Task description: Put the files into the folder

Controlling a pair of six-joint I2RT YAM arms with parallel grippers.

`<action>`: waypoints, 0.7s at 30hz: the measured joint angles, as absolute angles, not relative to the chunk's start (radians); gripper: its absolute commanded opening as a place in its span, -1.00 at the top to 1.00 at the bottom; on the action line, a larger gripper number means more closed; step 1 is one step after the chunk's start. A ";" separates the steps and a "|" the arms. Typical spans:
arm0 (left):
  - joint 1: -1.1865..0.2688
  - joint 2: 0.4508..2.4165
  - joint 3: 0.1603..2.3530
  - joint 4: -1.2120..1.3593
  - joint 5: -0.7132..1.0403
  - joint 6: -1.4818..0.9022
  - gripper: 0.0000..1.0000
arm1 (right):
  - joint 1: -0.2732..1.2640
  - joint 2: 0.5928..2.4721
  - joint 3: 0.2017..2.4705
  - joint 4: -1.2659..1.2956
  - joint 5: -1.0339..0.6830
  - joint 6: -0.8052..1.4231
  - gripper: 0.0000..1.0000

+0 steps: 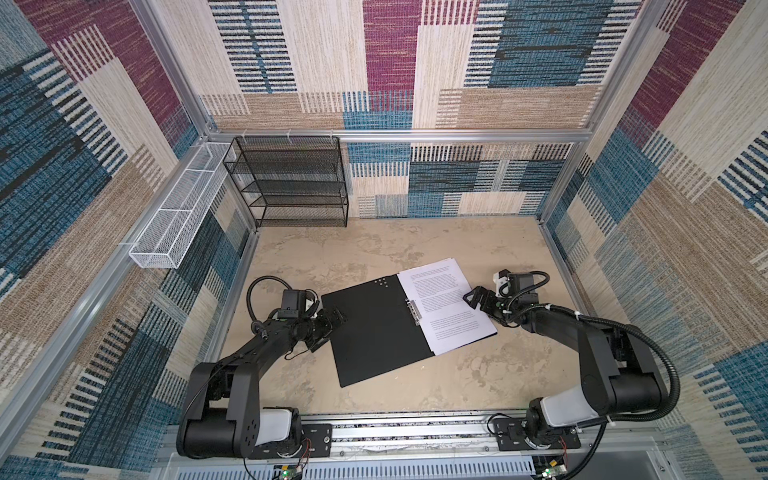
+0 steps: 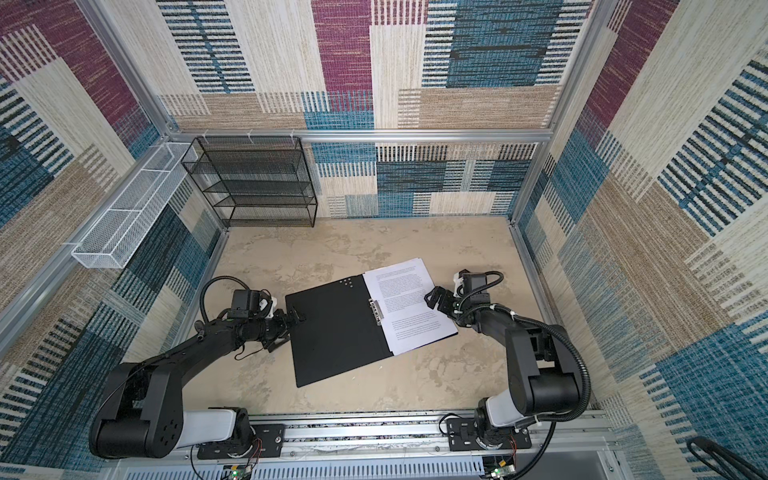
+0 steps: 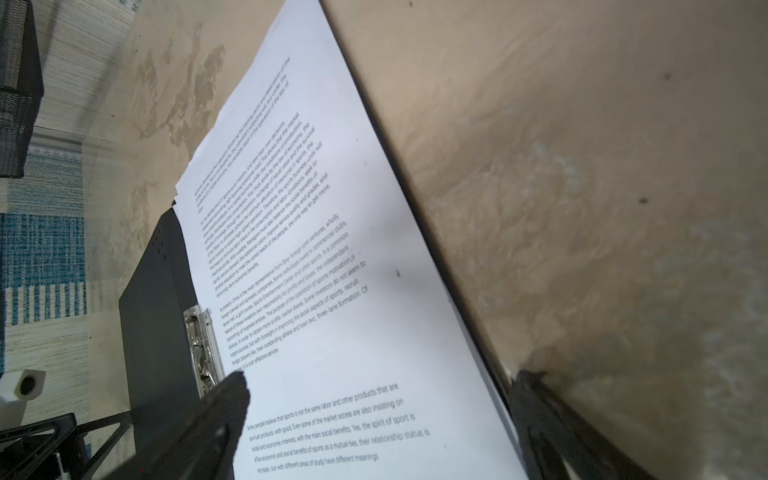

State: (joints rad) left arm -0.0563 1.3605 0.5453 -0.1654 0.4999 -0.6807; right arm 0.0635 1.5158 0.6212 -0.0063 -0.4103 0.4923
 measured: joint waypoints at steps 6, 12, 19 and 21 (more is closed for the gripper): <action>-0.057 1.298 0.518 -0.120 0.495 -0.715 -0.99 | 0.063 1.523 0.617 0.052 -0.434 0.488 -0.99; -0.057 1.239 0.521 -0.198 0.474 -0.765 -0.96 | 0.063 1.534 0.622 0.056 -0.469 0.487 -0.99; -0.057 1.145 0.499 -0.194 0.469 -0.819 -0.90 | 0.063 1.563 0.609 0.113 -0.475 0.485 -0.99; -0.057 1.130 0.492 -0.185 0.464 -0.832 -0.88 | 0.063 1.568 0.609 0.124 -0.477 0.485 -0.99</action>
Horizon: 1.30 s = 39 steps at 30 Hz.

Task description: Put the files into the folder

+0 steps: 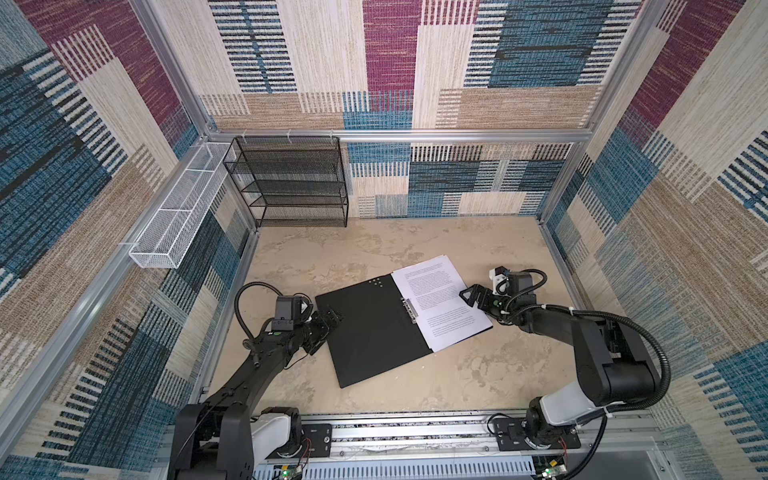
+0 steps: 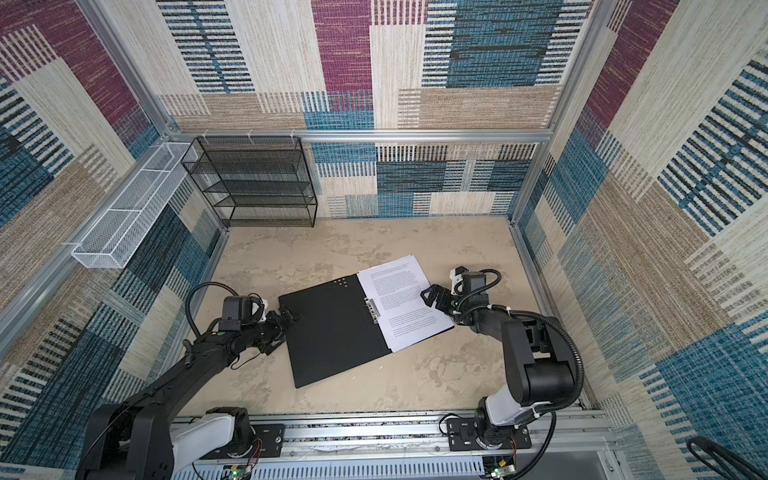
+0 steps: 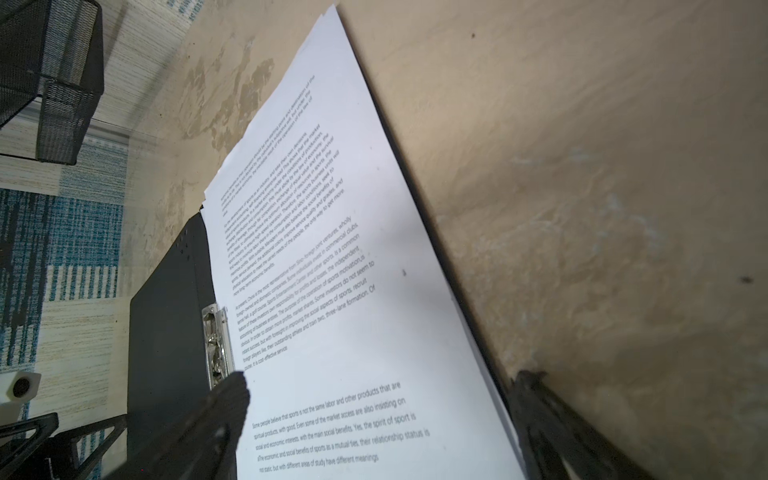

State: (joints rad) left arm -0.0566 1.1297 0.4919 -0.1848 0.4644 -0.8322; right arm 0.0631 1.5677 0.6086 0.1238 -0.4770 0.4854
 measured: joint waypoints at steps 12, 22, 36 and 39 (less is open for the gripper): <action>-0.054 1.087 0.453 -0.039 0.448 -0.889 -0.71 | 0.060 1.584 0.608 0.162 -0.478 0.485 -0.99; -0.054 1.031 0.465 0.093 0.478 -0.894 -0.67 | 0.059 1.599 0.606 0.197 -0.478 0.484 -0.99; -0.097 1.030 0.591 0.051 0.734 -0.920 -0.65 | 0.071 1.605 0.583 0.197 -0.689 0.497 -0.99; -0.130 1.055 0.656 0.002 0.738 -0.912 -0.66 | 0.075 1.597 0.576 0.196 -0.699 0.500 -0.99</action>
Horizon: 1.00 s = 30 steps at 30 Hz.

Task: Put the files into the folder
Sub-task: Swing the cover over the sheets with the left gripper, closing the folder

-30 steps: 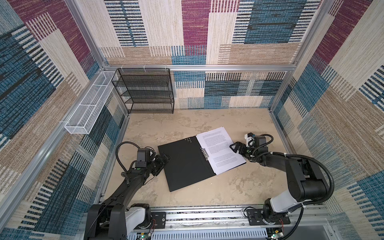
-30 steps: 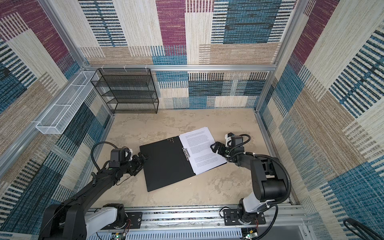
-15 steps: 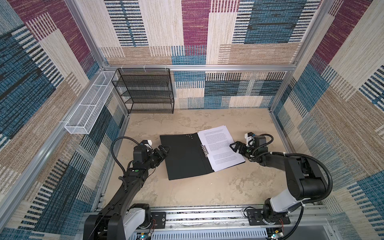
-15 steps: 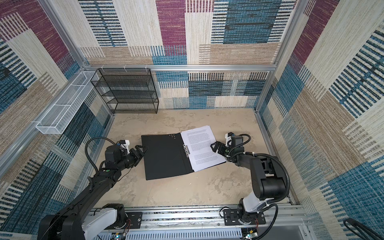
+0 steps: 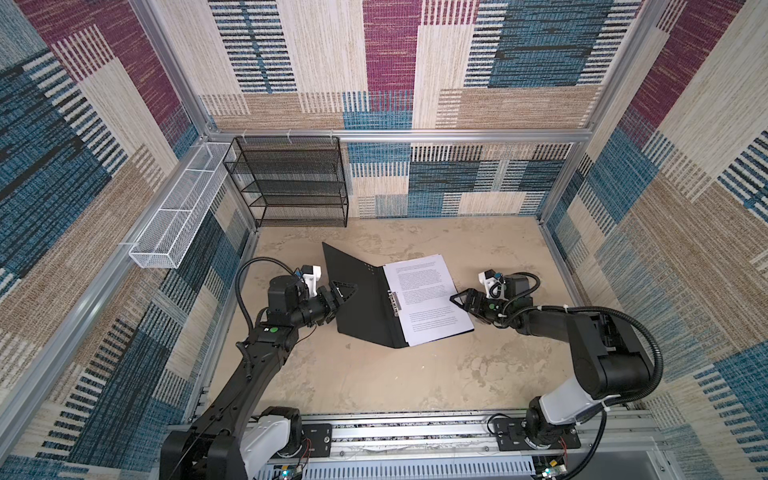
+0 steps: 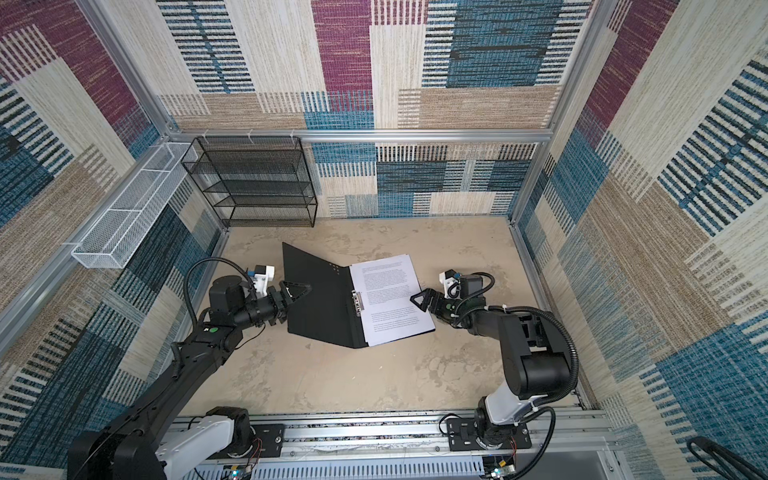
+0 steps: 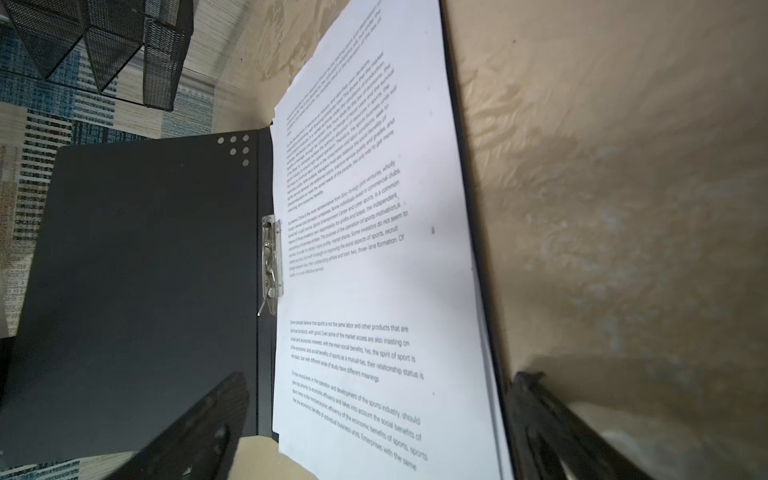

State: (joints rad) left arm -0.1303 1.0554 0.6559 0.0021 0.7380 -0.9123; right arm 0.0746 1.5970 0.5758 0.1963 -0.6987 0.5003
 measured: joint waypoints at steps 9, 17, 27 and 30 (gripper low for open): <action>-0.261 1.147 0.831 -0.121 0.734 -0.861 -0.87 | 0.101 1.585 0.569 0.188 -0.707 0.519 -0.99; -0.411 1.295 1.000 -0.147 0.710 -0.845 -0.98 | 0.139 1.570 0.574 0.164 -0.714 0.567 -0.99; -0.508 1.473 1.071 -0.102 0.680 -0.848 -0.98 | 0.159 1.468 0.565 0.041 -0.593 0.676 -0.99; -0.520 1.526 1.084 -0.070 0.680 -0.862 -0.98 | 0.131 1.353 0.574 -0.081 -0.431 0.728 -0.99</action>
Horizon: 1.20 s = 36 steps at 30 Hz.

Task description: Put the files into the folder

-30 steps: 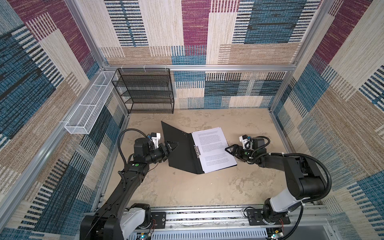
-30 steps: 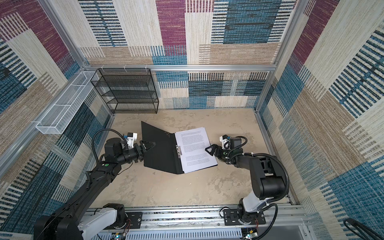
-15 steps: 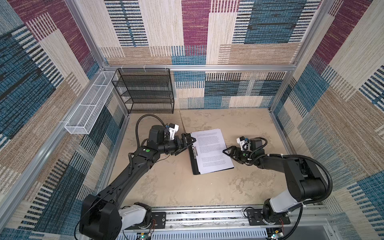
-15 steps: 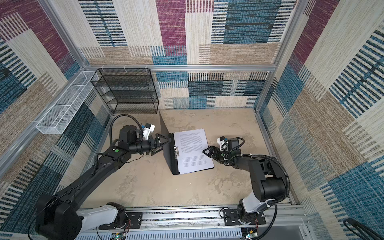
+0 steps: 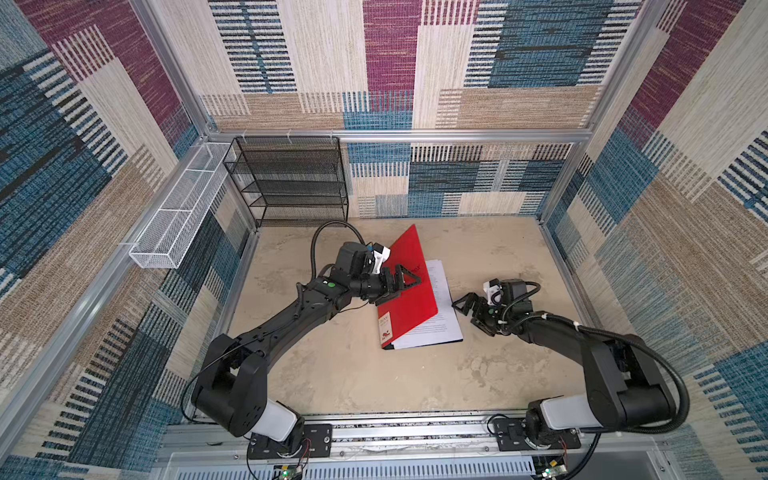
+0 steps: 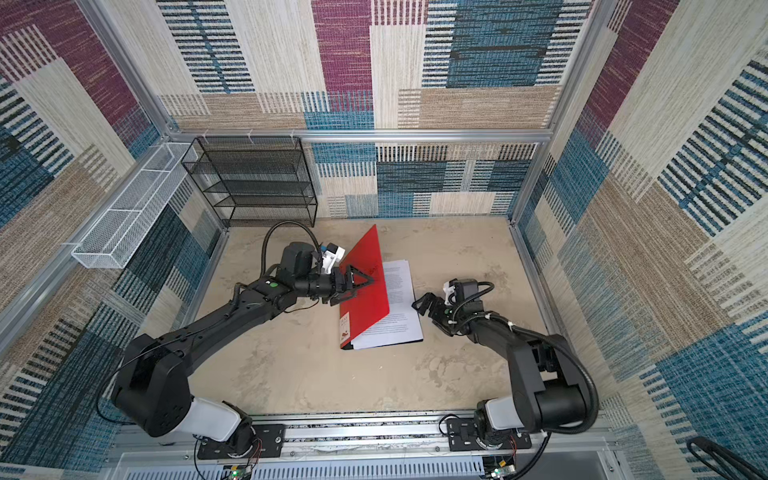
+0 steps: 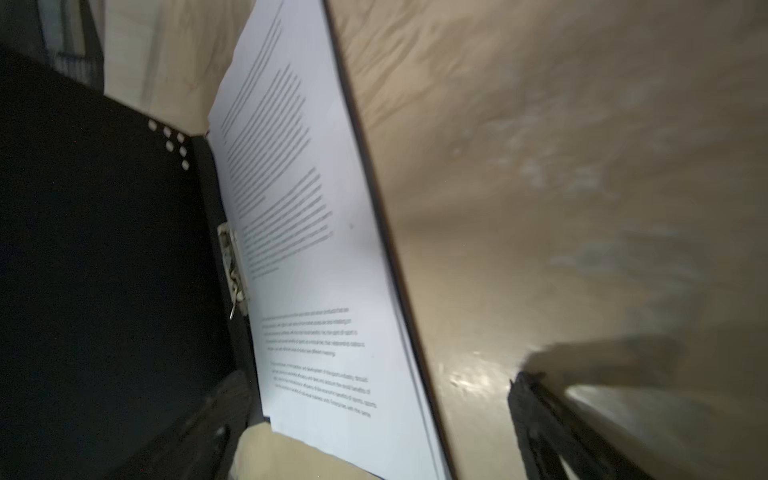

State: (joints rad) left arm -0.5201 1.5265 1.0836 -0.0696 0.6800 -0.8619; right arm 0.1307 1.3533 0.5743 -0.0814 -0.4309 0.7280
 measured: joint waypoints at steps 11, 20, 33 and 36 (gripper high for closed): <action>-0.516 1.508 1.223 -0.114 0.670 -0.828 -0.98 | 0.125 1.151 0.758 -0.288 -0.152 0.722 -0.99; -0.435 1.248 1.125 -0.336 -0.028 -0.625 -0.99 | 0.126 1.016 0.810 -0.256 0.128 0.520 -0.99; -0.235 1.214 0.561 0.015 -0.671 -0.315 -1.00 | 0.084 1.019 0.164 0.594 0.324 0.128 -0.99; -0.178 1.264 0.455 0.221 -0.642 -0.260 -0.98 | 0.060 1.136 0.120 0.791 0.320 0.099 -0.99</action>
State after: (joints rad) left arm -0.1783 1.2636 0.4545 0.2214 -0.6422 -0.2596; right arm 0.0601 1.1358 0.1200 0.7906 0.3199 0.0994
